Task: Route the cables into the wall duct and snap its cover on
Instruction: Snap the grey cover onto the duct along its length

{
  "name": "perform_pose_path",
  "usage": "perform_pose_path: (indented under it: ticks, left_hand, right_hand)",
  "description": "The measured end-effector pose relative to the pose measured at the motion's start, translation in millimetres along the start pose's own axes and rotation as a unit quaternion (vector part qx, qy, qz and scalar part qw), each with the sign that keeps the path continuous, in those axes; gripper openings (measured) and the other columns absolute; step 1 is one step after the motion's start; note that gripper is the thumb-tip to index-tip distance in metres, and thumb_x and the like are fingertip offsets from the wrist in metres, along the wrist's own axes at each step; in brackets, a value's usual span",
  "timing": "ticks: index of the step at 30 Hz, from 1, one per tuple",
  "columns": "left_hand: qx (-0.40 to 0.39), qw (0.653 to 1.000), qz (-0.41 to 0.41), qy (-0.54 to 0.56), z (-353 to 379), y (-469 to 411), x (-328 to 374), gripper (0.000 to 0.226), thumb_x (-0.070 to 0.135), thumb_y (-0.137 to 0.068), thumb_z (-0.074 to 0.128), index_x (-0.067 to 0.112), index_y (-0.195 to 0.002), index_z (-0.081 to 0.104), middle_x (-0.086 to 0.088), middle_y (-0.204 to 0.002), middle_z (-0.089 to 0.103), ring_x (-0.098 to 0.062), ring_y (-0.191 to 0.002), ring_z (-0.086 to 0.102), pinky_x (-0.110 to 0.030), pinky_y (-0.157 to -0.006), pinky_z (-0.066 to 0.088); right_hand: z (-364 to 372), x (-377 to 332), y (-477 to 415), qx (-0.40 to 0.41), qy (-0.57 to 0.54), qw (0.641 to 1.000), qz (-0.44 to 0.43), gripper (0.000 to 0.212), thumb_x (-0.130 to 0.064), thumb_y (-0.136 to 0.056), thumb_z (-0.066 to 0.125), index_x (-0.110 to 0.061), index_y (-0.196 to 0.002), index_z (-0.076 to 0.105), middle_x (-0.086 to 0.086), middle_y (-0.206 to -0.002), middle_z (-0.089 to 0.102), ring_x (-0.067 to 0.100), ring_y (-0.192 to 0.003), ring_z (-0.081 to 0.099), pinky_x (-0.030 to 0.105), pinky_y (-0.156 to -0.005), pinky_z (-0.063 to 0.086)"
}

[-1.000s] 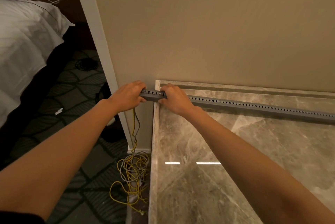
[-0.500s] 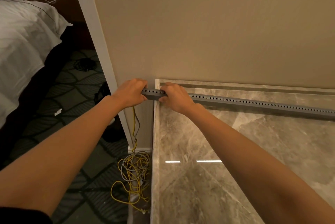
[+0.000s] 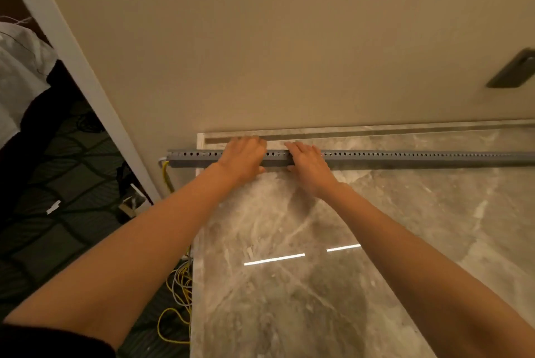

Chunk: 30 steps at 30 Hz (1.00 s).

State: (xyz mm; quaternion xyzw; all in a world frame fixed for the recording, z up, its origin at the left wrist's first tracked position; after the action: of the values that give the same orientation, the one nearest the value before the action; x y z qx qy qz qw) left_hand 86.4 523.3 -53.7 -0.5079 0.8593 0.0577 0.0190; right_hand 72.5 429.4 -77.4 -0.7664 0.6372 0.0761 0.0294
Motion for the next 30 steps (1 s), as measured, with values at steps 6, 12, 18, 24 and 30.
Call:
perform_pose_path:
  ticks: [6,12,18,24,30]
  left_hand:
    - [0.028,0.998,0.042,-0.046,-8.3,-35.1,89.4,0.036,0.004,-0.092,0.049,0.002,-0.127,0.042,-0.015,-0.130,0.046,-0.030,-0.118,0.049,-0.039,-0.092,0.045]
    - [0.058,0.991,0.072,-0.099,-17.7,-64.2,168.3,0.039,-0.005,-0.090,0.044,0.000,-0.127,0.036,-0.016,-0.131,0.042,-0.031,-0.117,0.045,-0.036,-0.093,0.041]
    - [0.022,0.991,0.047,-0.122,-17.2,-91.6,196.8,0.034,-0.002,-0.092,0.044,0.002,-0.125,0.041,-0.015,-0.129,0.047,-0.029,-0.117,0.049,-0.035,-0.093,0.043]
    - [-0.088,0.995,-0.032,-0.020,-11.8,-112.2,181.1,0.029,0.006,-0.094,0.046,0.001,-0.121,0.052,-0.019,-0.128,0.052,-0.033,-0.117,0.052,-0.039,-0.096,0.043]
    - [-0.116,0.992,-0.050,0.004,-5.4,-116.7,178.3,0.027,0.006,-0.094,0.045,0.001,-0.121,0.047,-0.020,-0.123,0.056,-0.035,-0.111,0.055,-0.039,-0.088,0.044]
  right_hand:
    - [-13.8,101.6,35.2,0.076,-0.040,0.992,0.096,0.058,0.003,-0.087,0.050,-0.004,-0.140,0.026,0.017,-0.150,0.024,0.033,-0.136,0.027,0.041,-0.118,0.019]
    - [-25.1,185.3,48.6,0.092,-0.103,0.985,0.101,0.034,0.004,-0.083,0.054,0.001,-0.115,0.043,0.019,-0.123,0.048,0.034,-0.111,0.047,0.040,-0.098,0.038]
    - [-34.5,242.2,48.6,0.065,-0.097,0.992,0.050,0.025,-0.006,-0.090,0.052,-0.002,-0.114,0.046,0.016,-0.123,0.050,0.031,-0.107,0.052,0.036,-0.089,0.042]
    - [-31.0,282.9,51.6,0.066,-0.016,0.997,0.026,0.043,-0.019,-0.089,0.056,-0.013,-0.130,0.044,0.011,-0.136,0.046,0.029,-0.128,0.039,0.043,-0.113,0.023]
    - [-34.7,313.8,46.9,0.076,-0.086,0.992,0.043,0.036,-0.010,-0.091,0.052,-0.012,-0.127,0.053,0.016,-0.130,0.050,0.035,-0.116,0.044,0.041,-0.104,0.035]
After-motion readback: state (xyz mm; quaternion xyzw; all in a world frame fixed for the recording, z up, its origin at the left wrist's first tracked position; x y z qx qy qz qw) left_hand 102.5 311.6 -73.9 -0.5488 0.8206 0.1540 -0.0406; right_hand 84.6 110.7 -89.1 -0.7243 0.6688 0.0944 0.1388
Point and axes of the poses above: each hand's wrist, its own y-axis away from the middle knuckle, its own z-axis out of the palm, x = y × z, the point moved 9 cm from there along -y, towards the middle knuckle
